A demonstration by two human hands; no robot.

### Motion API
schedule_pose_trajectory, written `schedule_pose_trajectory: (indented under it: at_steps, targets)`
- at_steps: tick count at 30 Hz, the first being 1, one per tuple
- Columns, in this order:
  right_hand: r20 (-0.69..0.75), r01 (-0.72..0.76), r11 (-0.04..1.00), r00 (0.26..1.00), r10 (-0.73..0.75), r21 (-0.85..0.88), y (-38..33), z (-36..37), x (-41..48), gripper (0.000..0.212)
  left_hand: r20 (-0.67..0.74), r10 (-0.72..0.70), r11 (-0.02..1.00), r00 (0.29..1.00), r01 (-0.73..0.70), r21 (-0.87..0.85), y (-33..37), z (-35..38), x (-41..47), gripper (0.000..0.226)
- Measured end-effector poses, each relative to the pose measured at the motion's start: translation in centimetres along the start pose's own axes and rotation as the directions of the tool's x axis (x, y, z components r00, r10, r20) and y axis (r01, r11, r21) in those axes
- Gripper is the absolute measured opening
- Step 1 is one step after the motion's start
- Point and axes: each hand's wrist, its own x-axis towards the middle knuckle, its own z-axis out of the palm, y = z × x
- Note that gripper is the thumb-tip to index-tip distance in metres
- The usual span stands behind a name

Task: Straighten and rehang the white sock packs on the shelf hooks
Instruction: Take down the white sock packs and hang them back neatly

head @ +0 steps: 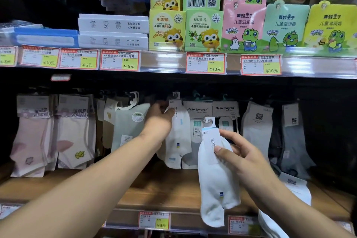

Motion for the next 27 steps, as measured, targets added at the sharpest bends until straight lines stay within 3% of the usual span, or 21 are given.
schedule_pose_trajectory:
  at_steps: [8,12,16,21,27]
  targets:
    - [0.023,-0.010,1.000,1.000,0.010,-0.006,0.3,-0.2,-0.2,0.029,-0.092,0.033,0.991,0.995,-0.021,0.136,-0.4,0.7,0.2,0.030]
    - [0.019,-0.029,0.999,0.999,0.028,0.015,0.6,0.0,-0.3,0.028,-0.099,0.132,0.973,0.986,-0.110,0.203,-0.8,0.7,-1.0,0.032]
    - [0.025,-0.036,0.999,0.999,0.036,0.016,0.9,0.3,-0.4,0.027,-0.034,0.296,0.916,0.954,-0.274,0.294,-1.1,0.6,-2.5,0.046]
    - [0.024,-0.046,0.999,0.999,0.046,-0.004,1.1,0.7,-0.3,0.028,-0.004,0.316,0.890,0.949,-0.295,0.347,-1.4,0.0,-2.9,0.056]
    - [0.017,-0.035,0.999,0.999,0.035,-0.023,1.0,1.3,0.0,0.026,0.162,0.438,0.785,0.884,-0.464,0.410,-1.5,-1.6,-5.2,0.053]
